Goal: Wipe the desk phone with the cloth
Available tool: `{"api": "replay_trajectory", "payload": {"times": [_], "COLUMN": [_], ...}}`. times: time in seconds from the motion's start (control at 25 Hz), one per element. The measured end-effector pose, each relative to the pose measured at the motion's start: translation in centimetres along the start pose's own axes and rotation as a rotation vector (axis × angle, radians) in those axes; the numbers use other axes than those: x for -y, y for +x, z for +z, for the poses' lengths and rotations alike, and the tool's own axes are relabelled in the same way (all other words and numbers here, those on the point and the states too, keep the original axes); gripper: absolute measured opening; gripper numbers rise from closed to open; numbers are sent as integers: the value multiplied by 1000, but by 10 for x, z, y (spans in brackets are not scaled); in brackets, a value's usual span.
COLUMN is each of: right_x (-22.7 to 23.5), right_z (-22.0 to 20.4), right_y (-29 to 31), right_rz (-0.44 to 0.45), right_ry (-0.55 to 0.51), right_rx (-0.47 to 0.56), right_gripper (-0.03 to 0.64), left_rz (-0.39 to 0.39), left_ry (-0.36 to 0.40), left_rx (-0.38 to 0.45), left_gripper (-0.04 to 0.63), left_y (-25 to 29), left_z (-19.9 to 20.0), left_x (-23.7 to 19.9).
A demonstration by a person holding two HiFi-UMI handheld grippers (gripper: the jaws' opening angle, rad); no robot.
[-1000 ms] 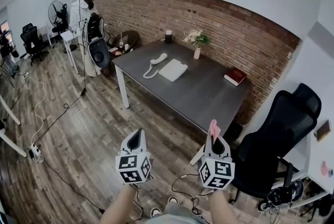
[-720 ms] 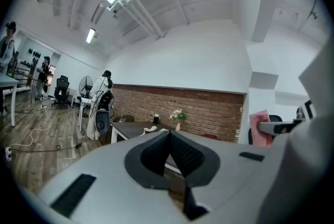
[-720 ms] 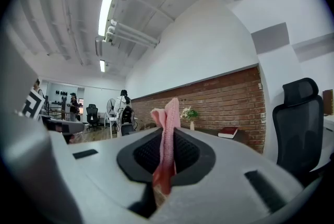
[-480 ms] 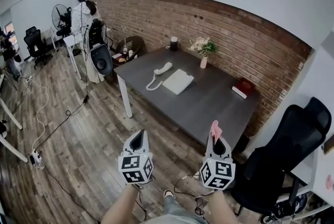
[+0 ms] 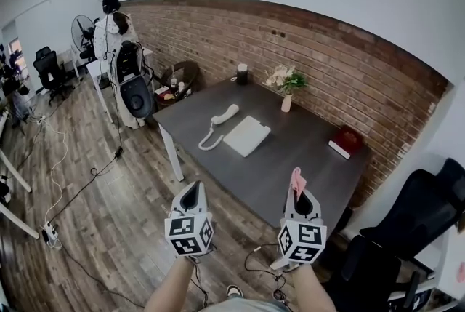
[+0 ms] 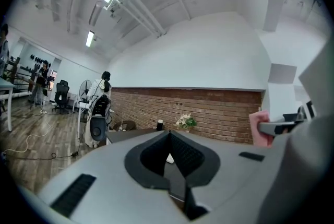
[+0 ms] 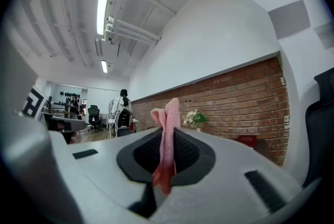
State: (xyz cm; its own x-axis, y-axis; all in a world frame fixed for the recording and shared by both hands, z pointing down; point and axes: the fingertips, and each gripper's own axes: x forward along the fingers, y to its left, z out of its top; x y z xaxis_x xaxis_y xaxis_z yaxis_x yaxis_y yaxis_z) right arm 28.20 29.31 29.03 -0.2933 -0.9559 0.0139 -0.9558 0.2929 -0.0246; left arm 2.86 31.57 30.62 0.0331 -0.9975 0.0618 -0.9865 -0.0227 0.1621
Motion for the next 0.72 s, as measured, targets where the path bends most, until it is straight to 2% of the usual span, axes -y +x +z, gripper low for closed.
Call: {"api": "replay_trajectory", "payload": {"times": [0.36,0.72], "right_x": [28,33], "right_z": [-10,-29], "right_y": [74,122], "right_rz": [-3,-34], "right_ry": [10,9], "right_rx": [-11,-57], "right_gripper": [21,20], "left_rz": [4,-15], "left_ry": [12,-1], "left_rx": [-6,-32], "left_gripper": [-2,-2], "left_y": [76,130], "left_z": [-1,-9], "left_x": [-3,-24]}}
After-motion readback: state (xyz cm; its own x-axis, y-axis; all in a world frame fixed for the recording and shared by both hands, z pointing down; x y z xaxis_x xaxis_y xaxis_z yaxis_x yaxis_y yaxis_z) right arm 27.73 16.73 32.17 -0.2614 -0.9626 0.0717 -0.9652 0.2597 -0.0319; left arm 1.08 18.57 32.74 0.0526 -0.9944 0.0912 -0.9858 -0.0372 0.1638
